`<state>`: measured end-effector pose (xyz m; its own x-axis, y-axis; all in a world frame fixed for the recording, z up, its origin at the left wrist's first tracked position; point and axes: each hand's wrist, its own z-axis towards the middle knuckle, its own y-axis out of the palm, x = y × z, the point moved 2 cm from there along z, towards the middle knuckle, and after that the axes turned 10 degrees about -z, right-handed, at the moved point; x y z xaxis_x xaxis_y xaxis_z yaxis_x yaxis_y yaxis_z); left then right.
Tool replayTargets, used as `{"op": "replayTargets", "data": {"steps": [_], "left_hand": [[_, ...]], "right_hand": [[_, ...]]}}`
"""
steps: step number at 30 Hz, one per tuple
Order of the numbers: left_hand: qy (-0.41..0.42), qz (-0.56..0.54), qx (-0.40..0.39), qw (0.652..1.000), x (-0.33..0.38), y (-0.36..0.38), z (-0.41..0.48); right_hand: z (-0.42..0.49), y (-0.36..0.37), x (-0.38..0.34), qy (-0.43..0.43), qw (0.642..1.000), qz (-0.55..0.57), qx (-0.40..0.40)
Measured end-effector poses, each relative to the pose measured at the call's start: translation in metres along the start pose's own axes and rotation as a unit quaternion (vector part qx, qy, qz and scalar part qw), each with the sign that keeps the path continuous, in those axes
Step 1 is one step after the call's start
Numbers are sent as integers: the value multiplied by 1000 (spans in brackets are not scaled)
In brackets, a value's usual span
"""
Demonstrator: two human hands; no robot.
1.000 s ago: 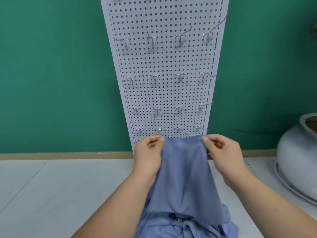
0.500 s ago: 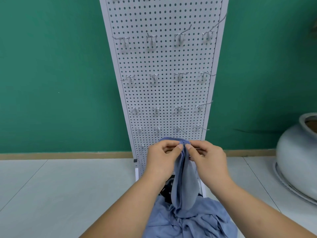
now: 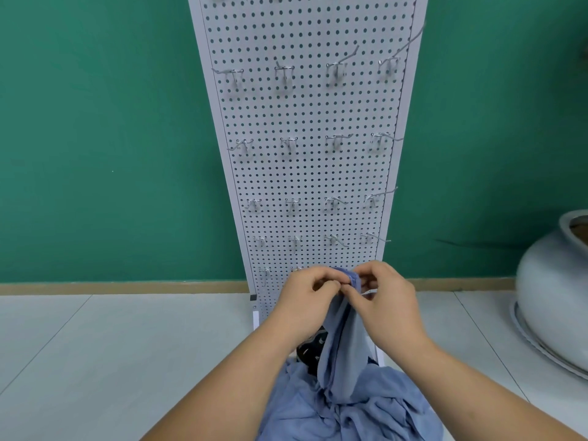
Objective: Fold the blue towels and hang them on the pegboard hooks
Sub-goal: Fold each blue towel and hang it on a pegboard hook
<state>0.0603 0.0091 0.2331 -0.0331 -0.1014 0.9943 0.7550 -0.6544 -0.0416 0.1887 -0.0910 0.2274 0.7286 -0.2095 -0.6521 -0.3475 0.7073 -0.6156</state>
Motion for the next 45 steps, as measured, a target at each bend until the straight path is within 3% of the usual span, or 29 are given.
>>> {"op": "replayTargets", "data": {"steps": [2,4,8,12,15,19,23,26,30,34,40,45], "left_hand": [[12,35,-17,999,-2,-6,2],[33,147,-1,989,-8,-17,6],[32,397,-2,917,-24,-42,11],[7,483,-12,875,-32,-57,16],[26,466,-19,884,-29,-59,16],[33,289,-52,955,-21,-40,10],[2,227,-128,965,-24,-14,6],[27,276,-56,959,-25,-18,12],[81,197,92,973,-5,-40,19],[95,174,109,974,3,-48,16],[79,231,94,965,2,-64,15],[-2,411,27,911,-6,-68,14]], "right_hand": [[5,1,8,10,1000,-17,-14],[9,-3,15,19,999,-15,-21],[16,-16,19,24,999,22,-15],[24,-29,31,12,999,31,-14],[30,-40,41,39,996,74,-20],[31,-44,39,27,997,69,-33],[28,-39,32,4,999,46,-21],[29,-43,33,2,1000,22,2],[33,-46,51,29,995,-94,-17],[31,-39,51,32,987,-130,-85],[29,-35,49,25,990,-37,-136],[16,-23,31,-28,986,38,-163]]}}
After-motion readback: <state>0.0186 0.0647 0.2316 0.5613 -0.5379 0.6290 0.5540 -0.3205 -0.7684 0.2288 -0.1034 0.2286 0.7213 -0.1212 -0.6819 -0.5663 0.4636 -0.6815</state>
